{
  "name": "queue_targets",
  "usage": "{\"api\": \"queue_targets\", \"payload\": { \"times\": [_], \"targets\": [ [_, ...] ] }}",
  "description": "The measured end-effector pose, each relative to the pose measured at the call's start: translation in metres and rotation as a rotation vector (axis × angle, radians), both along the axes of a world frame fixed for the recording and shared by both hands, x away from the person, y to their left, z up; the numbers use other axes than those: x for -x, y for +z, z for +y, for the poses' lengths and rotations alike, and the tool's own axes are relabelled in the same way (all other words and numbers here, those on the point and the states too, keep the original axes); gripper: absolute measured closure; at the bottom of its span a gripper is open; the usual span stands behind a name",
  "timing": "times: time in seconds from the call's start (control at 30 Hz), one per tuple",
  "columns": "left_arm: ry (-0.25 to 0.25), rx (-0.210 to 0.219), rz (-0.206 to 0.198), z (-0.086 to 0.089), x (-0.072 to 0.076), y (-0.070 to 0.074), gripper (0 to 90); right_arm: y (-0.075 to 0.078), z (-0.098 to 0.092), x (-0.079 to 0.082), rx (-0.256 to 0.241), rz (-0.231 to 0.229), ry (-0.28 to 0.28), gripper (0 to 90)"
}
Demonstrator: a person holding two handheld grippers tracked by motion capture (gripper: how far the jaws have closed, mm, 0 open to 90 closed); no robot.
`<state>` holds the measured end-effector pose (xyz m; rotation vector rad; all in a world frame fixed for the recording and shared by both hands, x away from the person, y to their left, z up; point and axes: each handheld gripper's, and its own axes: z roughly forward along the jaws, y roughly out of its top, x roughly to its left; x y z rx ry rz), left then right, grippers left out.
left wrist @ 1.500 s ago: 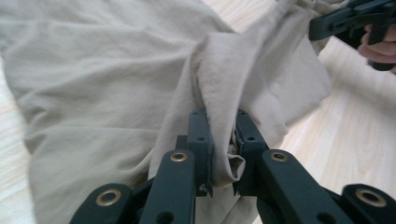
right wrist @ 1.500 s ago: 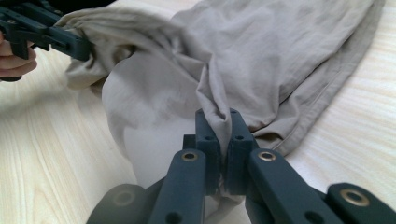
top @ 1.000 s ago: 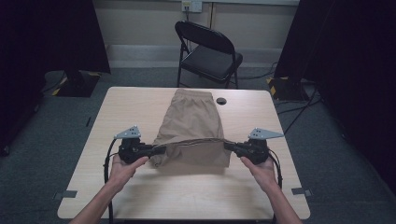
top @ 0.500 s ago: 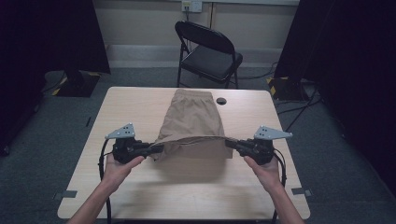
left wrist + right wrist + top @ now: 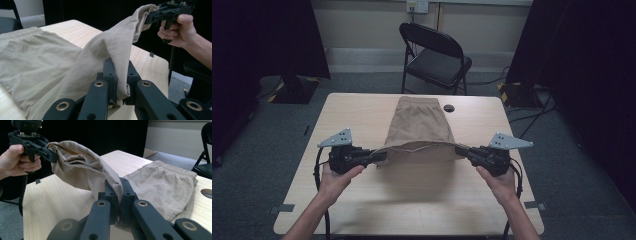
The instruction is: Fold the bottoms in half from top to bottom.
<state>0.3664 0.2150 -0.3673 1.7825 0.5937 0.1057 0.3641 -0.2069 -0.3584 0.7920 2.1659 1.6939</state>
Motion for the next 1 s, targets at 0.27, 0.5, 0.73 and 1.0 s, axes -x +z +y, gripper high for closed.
{"api": "queue_targets", "payload": {
  "times": [0.27,0.5,0.73,1.0],
  "targets": [
    [-0.015,0.016,-0.019,-0.001,0.006,0.013,84.3,0.012,0.006,0.007,-0.004,-0.024,0.019,87.8],
    [-0.028,0.018,-0.046,-0.001,0.014,0.031,84.3,0.03,0.007,0.016,-0.019,-0.064,0.022,87.8],
    [-0.031,0.043,-0.061,-0.001,0.018,0.044,84.5,0.041,0.007,0.021,-0.032,-0.088,0.022,87.8],
    [-0.049,0.063,-0.111,0.001,0.03,0.066,84.5,0.061,0.009,0.035,-0.05,-0.15,0.034,87.8]
  ]
}}
